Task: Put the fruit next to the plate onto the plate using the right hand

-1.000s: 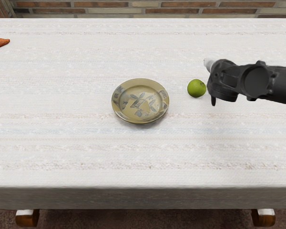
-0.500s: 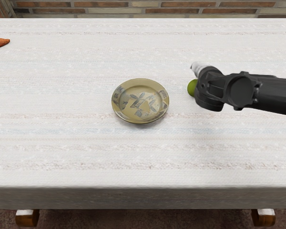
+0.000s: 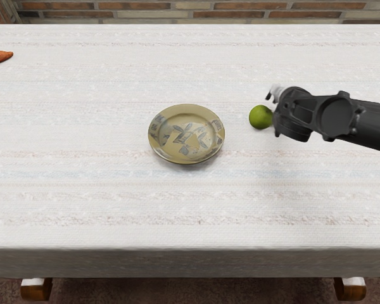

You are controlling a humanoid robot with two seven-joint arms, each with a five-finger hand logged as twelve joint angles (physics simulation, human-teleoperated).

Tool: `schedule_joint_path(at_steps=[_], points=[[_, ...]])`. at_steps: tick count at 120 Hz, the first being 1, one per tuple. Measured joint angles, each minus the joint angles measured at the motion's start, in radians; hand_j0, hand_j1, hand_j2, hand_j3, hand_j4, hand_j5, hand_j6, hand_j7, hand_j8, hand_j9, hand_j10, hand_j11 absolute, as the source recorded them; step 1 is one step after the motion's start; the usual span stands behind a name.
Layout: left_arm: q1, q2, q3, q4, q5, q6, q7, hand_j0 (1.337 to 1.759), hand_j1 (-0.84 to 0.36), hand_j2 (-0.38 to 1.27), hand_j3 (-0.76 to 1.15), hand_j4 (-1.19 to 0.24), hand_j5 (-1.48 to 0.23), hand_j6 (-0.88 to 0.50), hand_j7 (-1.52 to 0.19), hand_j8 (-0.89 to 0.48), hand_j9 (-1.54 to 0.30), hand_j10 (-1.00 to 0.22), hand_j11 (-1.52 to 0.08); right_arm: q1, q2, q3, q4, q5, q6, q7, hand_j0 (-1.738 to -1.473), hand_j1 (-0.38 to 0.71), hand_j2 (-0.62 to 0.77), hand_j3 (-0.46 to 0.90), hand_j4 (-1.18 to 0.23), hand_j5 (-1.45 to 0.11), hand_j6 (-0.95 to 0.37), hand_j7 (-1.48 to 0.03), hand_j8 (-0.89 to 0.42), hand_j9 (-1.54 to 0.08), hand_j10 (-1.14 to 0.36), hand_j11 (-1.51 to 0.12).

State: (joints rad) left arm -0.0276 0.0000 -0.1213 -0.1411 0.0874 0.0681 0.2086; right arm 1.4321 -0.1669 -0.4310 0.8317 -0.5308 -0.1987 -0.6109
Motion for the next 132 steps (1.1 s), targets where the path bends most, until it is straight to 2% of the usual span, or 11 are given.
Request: schedule_joint_path(at_steps=[80, 103, 132], points=[[0.0, 0.0, 0.0, 0.0, 0.0, 0.0, 0.0, 1.658, 0.35, 0.0, 0.0, 0.0, 0.0, 0.0, 0.0, 0.0, 0.0, 0.0, 0.0, 0.004, 0.05, 0.009, -0.001, -0.006, -0.008, 0.0, -1.658, -0.01, -0.05, 0.0, -0.28, -0.36, -0.28, -0.36, -0.28, -0.36, -0.28, -0.36], [0.0, 0.0, 0.0, 0.0, 0.0, 0.0, 0.0, 1.658, 0.35, 0.0, 0.0, 0.0, 0.0, 0.0, 0.0, 0.0, 0.0, 0.0, 0.0, 0.0, 0.066, 0.007, -0.006, -0.01, -0.011, 0.0, -1.658, 0.02, -0.06, 0.0, -0.31, -0.4, -0.3, -0.4, -0.3, -0.4, -0.31, -0.4], [0.0, 0.0, 0.0, 0.0, 0.0, 0.0, 0.0, 1.658, 0.35, 0.0, 0.0, 0.0, 0.0, 0.0, 0.0, 0.0, 0.0, 0.0, 0.0, -0.022, 0.068, -0.004, -0.043, -0.053, -0.034, 0.0, -1.658, 0.04, -0.06, 0.0, -0.33, -0.42, -0.33, -0.43, -0.33, -0.42, -0.33, -0.42]])
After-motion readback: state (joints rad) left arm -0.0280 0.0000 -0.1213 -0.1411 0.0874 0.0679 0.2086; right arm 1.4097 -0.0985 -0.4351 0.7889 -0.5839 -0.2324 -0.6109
